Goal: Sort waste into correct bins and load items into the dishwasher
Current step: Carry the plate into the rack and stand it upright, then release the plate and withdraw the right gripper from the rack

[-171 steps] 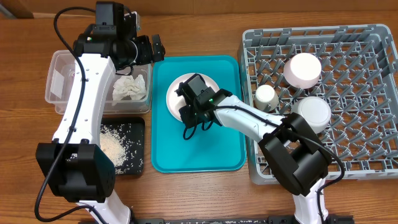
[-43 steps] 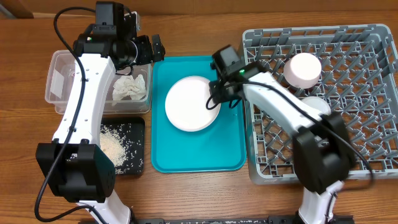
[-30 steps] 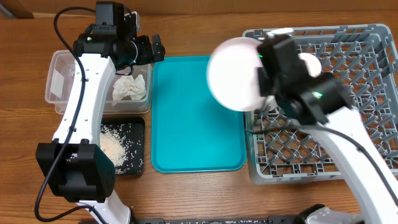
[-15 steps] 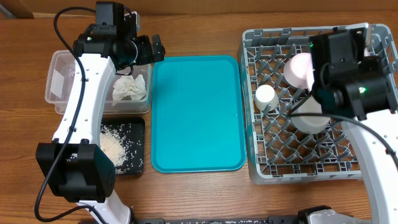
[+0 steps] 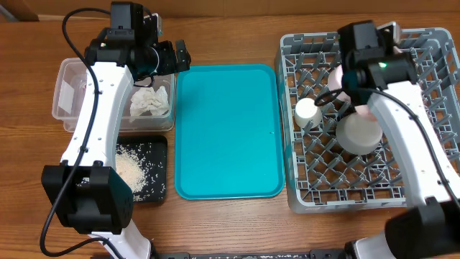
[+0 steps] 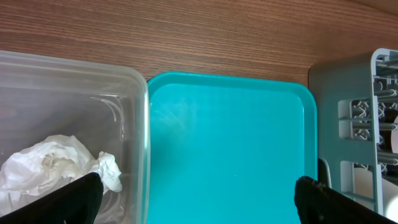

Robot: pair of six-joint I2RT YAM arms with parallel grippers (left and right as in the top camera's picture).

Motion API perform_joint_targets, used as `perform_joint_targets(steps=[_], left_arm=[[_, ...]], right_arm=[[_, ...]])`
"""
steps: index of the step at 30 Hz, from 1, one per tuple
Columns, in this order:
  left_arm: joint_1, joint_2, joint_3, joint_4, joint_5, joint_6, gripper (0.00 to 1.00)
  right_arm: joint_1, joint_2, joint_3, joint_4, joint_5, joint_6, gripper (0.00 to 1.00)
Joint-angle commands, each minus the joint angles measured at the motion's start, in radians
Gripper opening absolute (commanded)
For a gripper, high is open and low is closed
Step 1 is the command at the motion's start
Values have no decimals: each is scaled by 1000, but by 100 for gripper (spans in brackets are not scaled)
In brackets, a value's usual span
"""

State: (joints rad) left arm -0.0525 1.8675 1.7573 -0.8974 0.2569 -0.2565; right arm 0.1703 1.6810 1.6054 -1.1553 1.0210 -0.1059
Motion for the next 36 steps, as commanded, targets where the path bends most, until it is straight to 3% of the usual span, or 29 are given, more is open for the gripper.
perform_joint_targets(steps=[1, 6, 16, 25, 28, 30, 36], left_arm=[[-3, -24, 18, 1, -3, -6, 100], [-3, -24, 18, 0, -3, -6, 100], [-3, -24, 18, 1, -3, -6, 100], [-3, -24, 18, 0, -3, -6, 100], [-3, -24, 18, 0, -3, -6, 100], [-3, -24, 18, 0, -3, -6, 100], [-3, -24, 18, 0, -3, -6, 100]], right_arm=[[1, 27, 12, 5, -70, 2, 4], [4, 32, 11, 5, -240, 5, 4], [4, 32, 11, -16, -272, 8, 4], [4, 32, 11, 34, -461, 8, 5], [4, 32, 11, 52, -474, 8, 26], [4, 32, 11, 56, -473, 8, 34], [4, 24, 15, 100, -473, 7, 47]])
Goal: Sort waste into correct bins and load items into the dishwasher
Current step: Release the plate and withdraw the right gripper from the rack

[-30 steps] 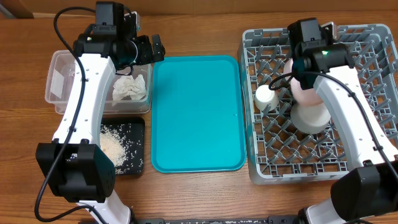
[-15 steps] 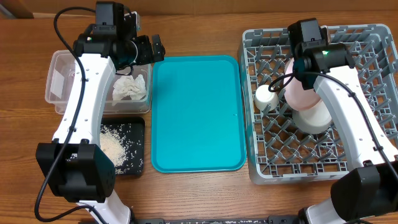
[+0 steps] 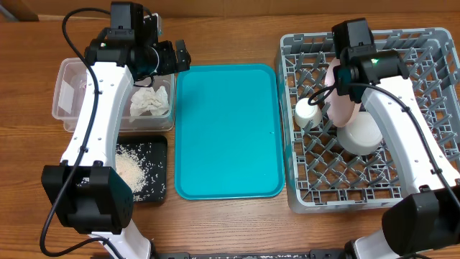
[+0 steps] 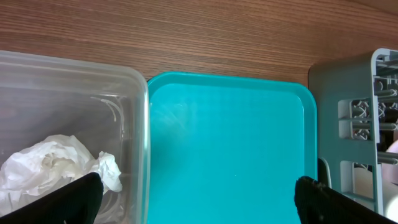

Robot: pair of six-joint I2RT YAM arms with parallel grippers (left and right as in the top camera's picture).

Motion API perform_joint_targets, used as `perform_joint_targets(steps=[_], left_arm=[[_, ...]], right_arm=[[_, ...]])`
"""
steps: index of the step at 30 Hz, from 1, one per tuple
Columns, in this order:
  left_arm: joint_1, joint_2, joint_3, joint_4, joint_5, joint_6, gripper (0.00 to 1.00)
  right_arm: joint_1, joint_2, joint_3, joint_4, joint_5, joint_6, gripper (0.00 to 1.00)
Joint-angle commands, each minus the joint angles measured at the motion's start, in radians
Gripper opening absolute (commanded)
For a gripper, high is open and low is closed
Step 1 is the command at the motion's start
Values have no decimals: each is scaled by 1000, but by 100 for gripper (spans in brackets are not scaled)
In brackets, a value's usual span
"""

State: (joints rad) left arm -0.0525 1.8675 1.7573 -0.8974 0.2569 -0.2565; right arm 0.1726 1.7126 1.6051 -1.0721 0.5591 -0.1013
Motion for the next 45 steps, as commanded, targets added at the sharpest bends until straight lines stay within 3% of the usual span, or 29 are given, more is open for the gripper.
perform_joint_targets(steps=[1, 3, 5, 8, 10, 14, 17, 25, 45], left_arm=[[-3, -24, 18, 1, -3, -6, 100], [-3, -24, 18, 0, -3, -6, 100], [-3, -24, 18, 0, -3, -6, 100], [-3, -24, 18, 1, -3, -6, 100], [-3, -24, 18, 0, -3, -6, 100], [-3, -24, 18, 0, -3, -6, 100], [-3, -24, 18, 0, -3, -6, 100], [-3, -24, 18, 0, -3, -6, 100], [-5, -24, 18, 0, -3, -6, 100]], right_arm=[[2, -11, 20, 27, -11, 3, 53], [2, -22, 39, 40, -11, 3, 61], [2, -35, 69, 50, -12, 3, 76], [2, -54, 126, 49, -42, 4, 77], [2, -69, 154, 45, -152, 4, 79], [2, -103, 164, 60, -433, 4, 100], [2, -110, 164, 56, -540, 3, 100], [2, -110, 163, -95, -554, 3, 100], [2, -108, 163, -97, -554, 3, 100]])
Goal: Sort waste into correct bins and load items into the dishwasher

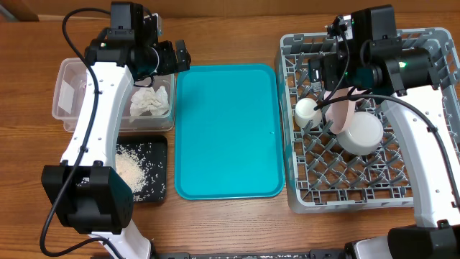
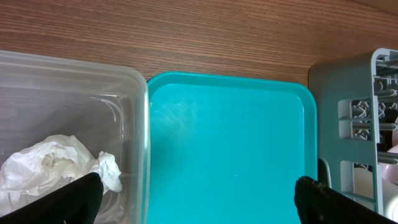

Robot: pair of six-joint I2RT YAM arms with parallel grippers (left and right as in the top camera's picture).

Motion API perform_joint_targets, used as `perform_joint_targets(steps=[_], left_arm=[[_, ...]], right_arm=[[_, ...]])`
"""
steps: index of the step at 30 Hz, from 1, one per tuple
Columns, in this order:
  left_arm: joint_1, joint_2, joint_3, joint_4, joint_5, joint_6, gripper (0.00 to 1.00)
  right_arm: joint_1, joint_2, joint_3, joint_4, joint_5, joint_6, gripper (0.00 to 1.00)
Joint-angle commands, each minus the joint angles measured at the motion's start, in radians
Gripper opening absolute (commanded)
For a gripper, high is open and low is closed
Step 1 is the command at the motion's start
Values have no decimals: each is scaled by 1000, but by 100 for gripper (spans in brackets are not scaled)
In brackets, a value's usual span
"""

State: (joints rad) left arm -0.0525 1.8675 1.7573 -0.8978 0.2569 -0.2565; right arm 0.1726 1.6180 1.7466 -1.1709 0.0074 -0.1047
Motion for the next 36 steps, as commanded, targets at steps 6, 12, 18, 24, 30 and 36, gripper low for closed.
perform_joint_targets(steps=[6, 12, 18, 24, 30, 36], left_arm=[[-5, -24, 18, 1, -3, -6, 100], [-5, -24, 18, 1, -3, -6, 100], [-5, -24, 18, 1, -3, -6, 100], [-8, -24, 18, 1, -3, -6, 100], [-7, -24, 18, 1, -3, -6, 100], [-7, -24, 18, 1, -3, -6, 100]], right_arm=[[2, -132, 22, 6, -2, 6, 100], [2, -360, 22, 66, -3, 6, 100], [2, -648, -9, 122, -11, 7, 100], [2, -1015, -259, 235, -4, 6, 100], [-8, -1285, -607, 391, -2, 50, 100], [-24, -1412, -952, 597, -3, 144, 100]])
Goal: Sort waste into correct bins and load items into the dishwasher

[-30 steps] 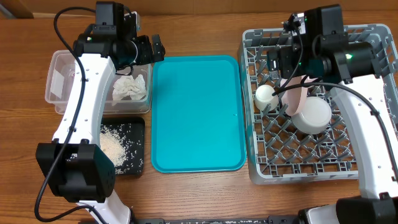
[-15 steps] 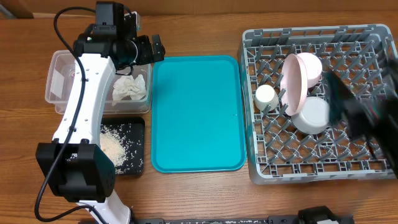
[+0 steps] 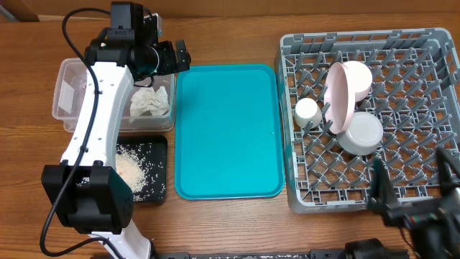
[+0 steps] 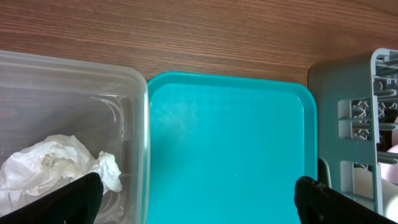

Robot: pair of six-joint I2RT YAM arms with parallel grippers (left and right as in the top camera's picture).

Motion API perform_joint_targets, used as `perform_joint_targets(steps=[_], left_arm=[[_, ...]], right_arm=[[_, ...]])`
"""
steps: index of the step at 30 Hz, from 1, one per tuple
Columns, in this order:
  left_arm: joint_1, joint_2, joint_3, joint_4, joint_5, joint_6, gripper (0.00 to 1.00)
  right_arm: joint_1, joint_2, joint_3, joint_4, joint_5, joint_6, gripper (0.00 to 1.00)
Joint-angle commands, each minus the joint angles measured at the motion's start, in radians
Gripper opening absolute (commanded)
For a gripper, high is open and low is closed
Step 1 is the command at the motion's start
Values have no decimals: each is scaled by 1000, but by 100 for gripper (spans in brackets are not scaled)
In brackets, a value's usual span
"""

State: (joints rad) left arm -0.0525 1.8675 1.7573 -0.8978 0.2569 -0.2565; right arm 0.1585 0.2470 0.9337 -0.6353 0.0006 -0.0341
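A pink bowl [image 3: 345, 92] stands on edge among the pegs of the grey dishwasher rack [image 3: 417, 44], with nothing gripping it. Beside it are a small white cup [image 3: 307, 111] and an upturned white bowl [image 3: 361, 132]. My right gripper [image 3: 414, 180] sits low at the rack's front right corner, open and empty. My left gripper [image 3: 177, 57] [image 4: 198, 202] hovers open over the seam between the clear bin [image 4: 74, 99] and the teal tray [image 4: 230, 143]. Crumpled white tissue [image 4: 56, 165] lies in that bin.
A black tray with scattered rice [image 3: 141, 169] lies in front of the clear bin [image 3: 72, 93]. The teal tray [image 3: 228, 129] fills the middle of the wooden table. The rack's corner [image 4: 348, 106] shows at the right of the left wrist view.
My right arm has moved from above the pink bowl at the rack's back to the front right corner of the table. The pink bowl stays on edge in the rack. The left arm is unchanged.
At first my right gripper was down at the pink bowl in the rack beside the white bowl. Then the bowl stood more upright under the gripper. After that the gripper was raised and open above it. Now the arm is away and the bowl rests alone.
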Motion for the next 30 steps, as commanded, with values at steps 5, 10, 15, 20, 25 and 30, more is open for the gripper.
perform_joint_targets(steps=[5, 10, 15, 20, 25, 30], left_arm=[[-8, -24, 18, 1, -3, -6, 100], [-8, -24, 18, 1, -3, -6, 100], [-7, -24, 18, 1, -3, -6, 100], [-7, -24, 18, 1, -3, -6, 100], [-14, -24, 18, 1, -3, -6, 100], [-10, -24, 18, 1, -3, -6, 100]], right_arm=[[-10, -112, -389, 278, 4, 145, 100], [-10, -180, -596, 451, 5, 189, 100], [-13, -219, -735, 541, 4, 221, 100], [-33, -228, -801, 584, 0, 249, 100], [-85, -244, -833, 590, -5, 250, 100], [-116, -244, -852, 590, -6, 250, 100]])
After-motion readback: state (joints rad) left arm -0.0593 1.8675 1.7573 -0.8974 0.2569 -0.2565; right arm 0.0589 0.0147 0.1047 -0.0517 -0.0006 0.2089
